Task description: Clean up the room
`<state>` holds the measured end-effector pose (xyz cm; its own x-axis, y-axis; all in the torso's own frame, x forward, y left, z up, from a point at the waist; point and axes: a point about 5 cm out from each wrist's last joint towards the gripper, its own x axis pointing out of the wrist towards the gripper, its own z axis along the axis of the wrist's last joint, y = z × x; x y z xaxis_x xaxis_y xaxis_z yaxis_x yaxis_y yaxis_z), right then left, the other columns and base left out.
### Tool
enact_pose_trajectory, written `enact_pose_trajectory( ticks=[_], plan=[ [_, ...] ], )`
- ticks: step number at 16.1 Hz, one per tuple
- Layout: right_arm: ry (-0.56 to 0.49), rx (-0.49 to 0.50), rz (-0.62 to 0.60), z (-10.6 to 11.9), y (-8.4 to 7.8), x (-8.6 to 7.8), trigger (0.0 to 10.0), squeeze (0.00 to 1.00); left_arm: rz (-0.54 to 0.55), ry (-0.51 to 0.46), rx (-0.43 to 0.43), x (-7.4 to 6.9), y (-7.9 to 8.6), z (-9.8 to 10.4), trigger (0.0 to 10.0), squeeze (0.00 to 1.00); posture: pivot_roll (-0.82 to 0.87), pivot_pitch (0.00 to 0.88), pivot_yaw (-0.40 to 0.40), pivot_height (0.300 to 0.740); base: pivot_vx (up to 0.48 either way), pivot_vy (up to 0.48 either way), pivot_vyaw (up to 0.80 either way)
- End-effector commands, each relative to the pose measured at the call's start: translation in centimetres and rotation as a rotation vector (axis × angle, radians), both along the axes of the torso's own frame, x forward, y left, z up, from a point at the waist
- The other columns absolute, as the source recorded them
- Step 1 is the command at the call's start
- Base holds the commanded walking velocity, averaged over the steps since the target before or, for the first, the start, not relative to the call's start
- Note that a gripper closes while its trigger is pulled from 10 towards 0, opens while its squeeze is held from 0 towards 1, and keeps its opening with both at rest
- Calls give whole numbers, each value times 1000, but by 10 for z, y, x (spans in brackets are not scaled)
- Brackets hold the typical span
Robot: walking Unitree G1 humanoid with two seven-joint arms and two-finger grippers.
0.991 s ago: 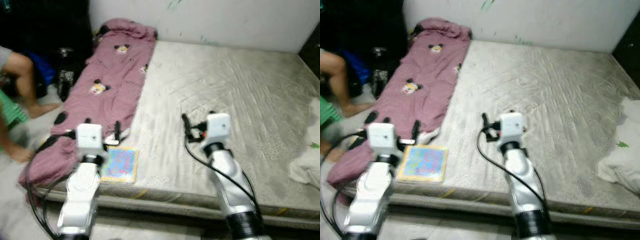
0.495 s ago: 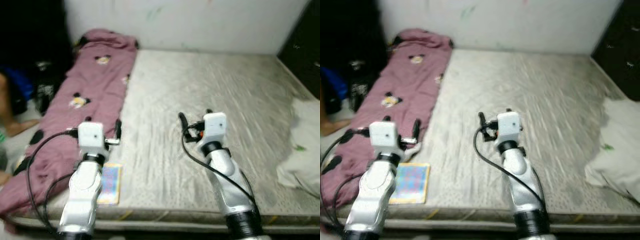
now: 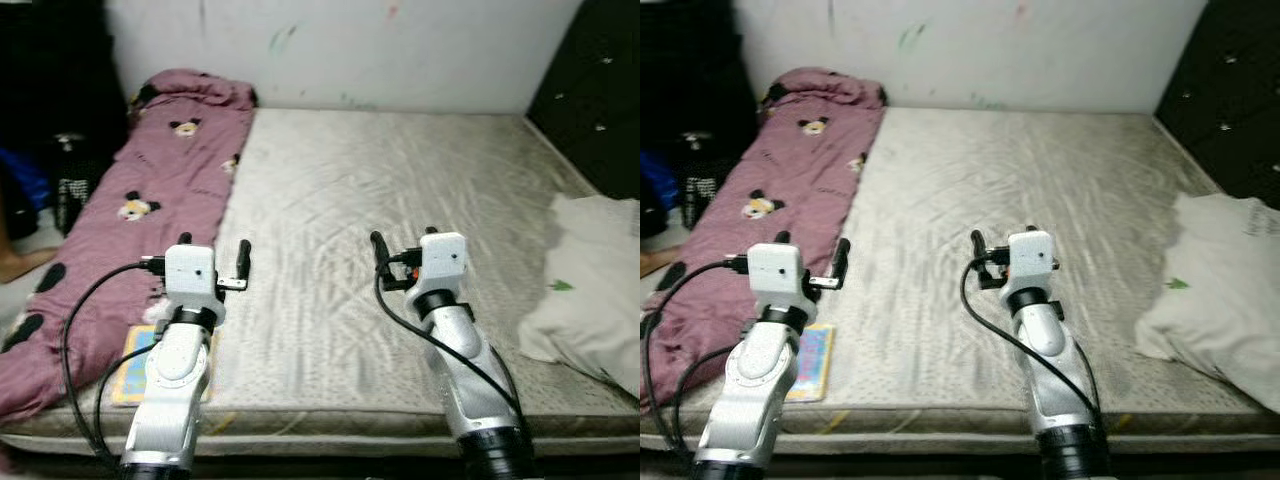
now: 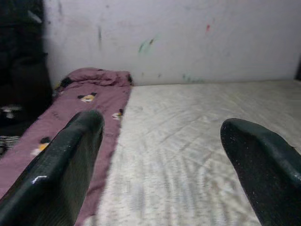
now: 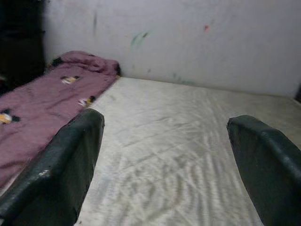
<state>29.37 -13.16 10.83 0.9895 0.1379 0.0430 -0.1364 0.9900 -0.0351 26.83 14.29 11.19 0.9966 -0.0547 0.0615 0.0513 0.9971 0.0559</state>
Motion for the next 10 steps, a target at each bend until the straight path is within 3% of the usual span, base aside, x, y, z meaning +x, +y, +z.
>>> enact_pose_trajectory(
  ticks=[1,10],
  plan=[
    [-6,3,2,2,-2,-1,10000,0,1,4,6,1,1,0,10000,0,8,0,-33,740,0,-352,0],
    [9,-3,-1,2,-14,-16,10000,0,56,19,-1,-13,15,-1,10000,0,8,0,-28,740,0,-359,0]
  ],
)
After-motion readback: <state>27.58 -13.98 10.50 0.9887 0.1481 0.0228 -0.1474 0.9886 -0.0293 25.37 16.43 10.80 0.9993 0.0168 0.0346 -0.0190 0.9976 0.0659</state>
